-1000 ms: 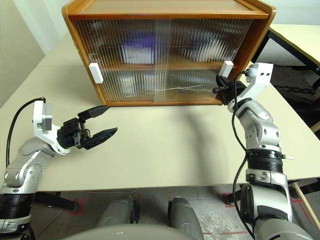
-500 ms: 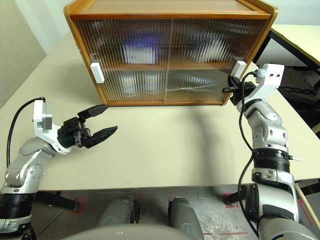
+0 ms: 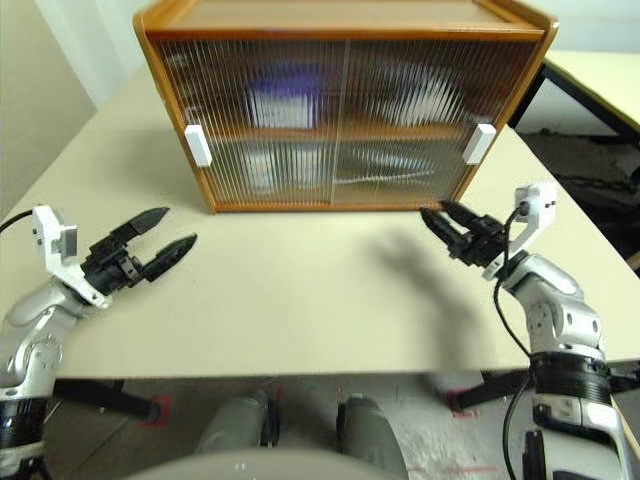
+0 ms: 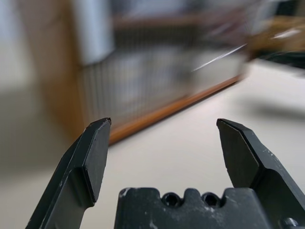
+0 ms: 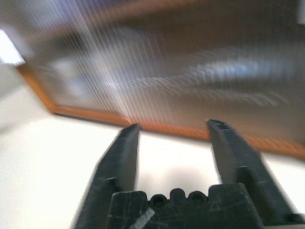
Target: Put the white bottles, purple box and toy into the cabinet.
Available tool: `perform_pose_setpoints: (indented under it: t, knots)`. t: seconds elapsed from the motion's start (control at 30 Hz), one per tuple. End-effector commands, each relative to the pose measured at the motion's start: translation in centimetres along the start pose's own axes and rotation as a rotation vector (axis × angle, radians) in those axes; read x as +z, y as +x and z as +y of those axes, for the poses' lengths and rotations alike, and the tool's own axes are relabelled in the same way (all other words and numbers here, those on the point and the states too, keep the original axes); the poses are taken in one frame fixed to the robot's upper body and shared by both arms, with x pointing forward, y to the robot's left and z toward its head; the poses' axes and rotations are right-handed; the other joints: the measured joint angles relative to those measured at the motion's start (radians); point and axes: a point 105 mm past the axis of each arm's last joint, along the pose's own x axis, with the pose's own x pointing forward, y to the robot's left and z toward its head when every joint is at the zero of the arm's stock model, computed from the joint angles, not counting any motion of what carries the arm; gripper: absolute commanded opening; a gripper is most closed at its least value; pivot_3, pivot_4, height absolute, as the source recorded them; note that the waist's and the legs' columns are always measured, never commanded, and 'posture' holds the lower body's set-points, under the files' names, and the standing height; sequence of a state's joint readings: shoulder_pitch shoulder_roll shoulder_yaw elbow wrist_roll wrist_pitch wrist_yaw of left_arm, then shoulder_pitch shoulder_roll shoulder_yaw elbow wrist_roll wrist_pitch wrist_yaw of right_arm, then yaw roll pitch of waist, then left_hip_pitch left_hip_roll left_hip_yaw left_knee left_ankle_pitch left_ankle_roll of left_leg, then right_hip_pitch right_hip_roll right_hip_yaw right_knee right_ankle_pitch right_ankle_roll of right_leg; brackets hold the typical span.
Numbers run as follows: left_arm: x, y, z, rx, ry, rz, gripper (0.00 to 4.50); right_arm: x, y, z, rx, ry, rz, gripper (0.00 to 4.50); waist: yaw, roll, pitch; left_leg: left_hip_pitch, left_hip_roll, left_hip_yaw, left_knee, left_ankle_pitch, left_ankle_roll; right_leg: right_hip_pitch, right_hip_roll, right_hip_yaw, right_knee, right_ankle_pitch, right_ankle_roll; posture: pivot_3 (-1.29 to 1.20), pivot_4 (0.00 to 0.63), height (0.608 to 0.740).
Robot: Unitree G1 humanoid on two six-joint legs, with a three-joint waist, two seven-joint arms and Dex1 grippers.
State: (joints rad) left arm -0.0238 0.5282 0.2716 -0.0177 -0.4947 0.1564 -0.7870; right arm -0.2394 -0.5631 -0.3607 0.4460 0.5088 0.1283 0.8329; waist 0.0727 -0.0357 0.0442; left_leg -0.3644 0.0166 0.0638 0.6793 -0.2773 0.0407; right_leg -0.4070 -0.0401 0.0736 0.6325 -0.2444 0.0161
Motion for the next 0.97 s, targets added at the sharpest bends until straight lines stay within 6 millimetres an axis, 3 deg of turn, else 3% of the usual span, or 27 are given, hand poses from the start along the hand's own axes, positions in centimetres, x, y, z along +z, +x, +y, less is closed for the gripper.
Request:
perform_pose_setpoints:
  t: [0.03,0.2,0.33,0.6,0.97]
  knots:
    - [-0.6,0.0,2.4,0.182,0.023,0.01,4.5,-0.2,-1.4,-4.0,-0.179,-0.001,-0.047,4.46,-0.001,-0.002,0.005,0.001,0.0,0.0,0.0,-0.001,-0.001,0.0,0.0,0.0,0.0,0.0,-0.001,0.19,0.037,0.74]
    - [-1.8,-0.7,4.8,0.381,0.046,0.032,4.5,-1.8,-3.2,-7.2,-0.325,-0.003,-0.012,4.46,-0.005,-0.004,0.006,0.002,0.001,0.001,-0.001,0.0,0.0,0.001,0.002,0.001,0.0,0.002,-0.001,0.19,0.037,0.74]
    - [-2.1,-1.0,5.9,0.474,0.076,0.045,4.5,-1.0,-3.1,-7.9,-0.34,-0.029,-0.03,4.46,-0.006,-0.005,0.007,0.004,0.001,0.004,-0.006,0.0,0.001,0.0,0.002,0.006,-0.002,0.002,-0.004,0.2,0.031,0.74]
    - [-3.0,-0.8,5.3,0.506,0.059,0.064,4.5,1.4,-2.6,-7.7,-0.273,-0.016,-0.155,4.46,0.001,-0.008,0.008,0.005,0.0,0.004,-0.015,0.0,0.0,0.0,-0.005,0.008,-0.007,0.004,-0.003,0.22,0.037,0.74]
    - [-3.5,-1.6,4.4,0.526,0.033,0.035,4.5,1.7,-2.5,-8.3,-0.302,-0.009,-0.131,4.46,0.028,-0.009,0.006,0.005,-0.001,0.004,-0.017,-0.002,-0.002,0.0,-0.01,0.0,-0.008,0.005,-0.005,0.3,0.003,0.74]
